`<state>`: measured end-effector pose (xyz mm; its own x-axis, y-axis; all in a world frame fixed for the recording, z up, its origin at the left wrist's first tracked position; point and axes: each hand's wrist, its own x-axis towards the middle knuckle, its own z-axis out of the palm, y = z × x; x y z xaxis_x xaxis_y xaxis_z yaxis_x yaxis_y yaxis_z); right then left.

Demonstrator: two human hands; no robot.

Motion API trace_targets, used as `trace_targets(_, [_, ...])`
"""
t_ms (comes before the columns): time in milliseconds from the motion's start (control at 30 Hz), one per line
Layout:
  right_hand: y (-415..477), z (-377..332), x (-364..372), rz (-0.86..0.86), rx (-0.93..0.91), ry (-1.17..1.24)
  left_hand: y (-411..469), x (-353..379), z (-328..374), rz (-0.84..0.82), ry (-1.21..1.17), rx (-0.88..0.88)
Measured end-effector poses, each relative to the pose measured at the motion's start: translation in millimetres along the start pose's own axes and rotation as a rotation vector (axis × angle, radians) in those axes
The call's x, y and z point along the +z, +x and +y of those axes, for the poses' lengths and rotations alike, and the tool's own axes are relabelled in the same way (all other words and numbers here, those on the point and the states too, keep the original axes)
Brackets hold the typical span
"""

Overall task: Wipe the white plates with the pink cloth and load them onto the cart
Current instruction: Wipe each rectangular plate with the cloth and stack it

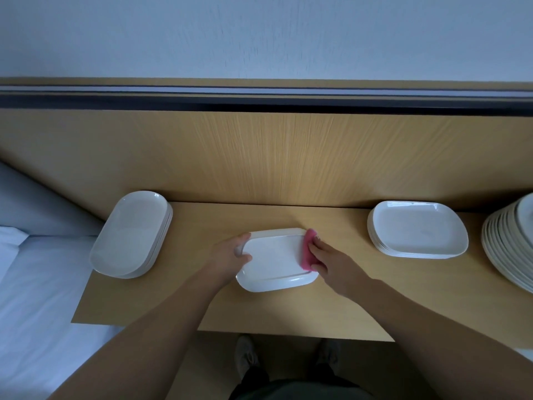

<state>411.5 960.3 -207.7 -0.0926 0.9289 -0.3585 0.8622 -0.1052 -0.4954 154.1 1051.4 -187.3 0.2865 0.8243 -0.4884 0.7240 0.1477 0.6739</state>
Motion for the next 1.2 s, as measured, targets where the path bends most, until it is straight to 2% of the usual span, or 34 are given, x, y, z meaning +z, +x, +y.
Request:
trace_targets(133, [-4.4,-2.2,7.5,0.035,-0.068,-0.068,2.7,-2.6,-0.2,0.008,0.023,0.005])
trace_targets(233, [-7.0,-3.7,16.4,0.149,-0.172,-0.108,2.5,-1.9,-4.8,0.016,-0.013,-0.008])
trace_targets(433, [-10.9,-0.1,29.0,0.158,-0.205,-0.124,4.5,-0.6,-8.4,0.023,-0.068,-0.029])
trace_targets(567, [-9.2,-22.6,29.1,0.2,-0.394,-0.319,3.3,3.7,-8.8,0.038,-0.096,-0.041])
trace_targets(633, [-10.5,-40.2,31.6,0.19,-0.433,-0.397,2.7,6.7,-8.2,0.044,-0.115,-0.048])
trace_targets(767, [-3.9,-33.1,33.5,0.198,-0.431,-0.378,0.1,6.9,-10.2,0.026,-0.103,-0.018])
trace_targets(1000, [7.0,-27.9,15.6,-0.019,-0.339,-0.366,-1.6,-1.7,-12.2,-0.027,-0.114,-0.015])
trace_targets(1100, [5.8,-35.7,17.5,-0.016,-0.335,-0.335,-4.5,-4.1,-16.4,-0.058,-0.118,-0.013])
trace_targets(1200, [-0.9,-38.7,27.6,0.073,-0.383,-0.27,-7.0,-2.4,-17.6,-0.04,-0.212,-0.047])
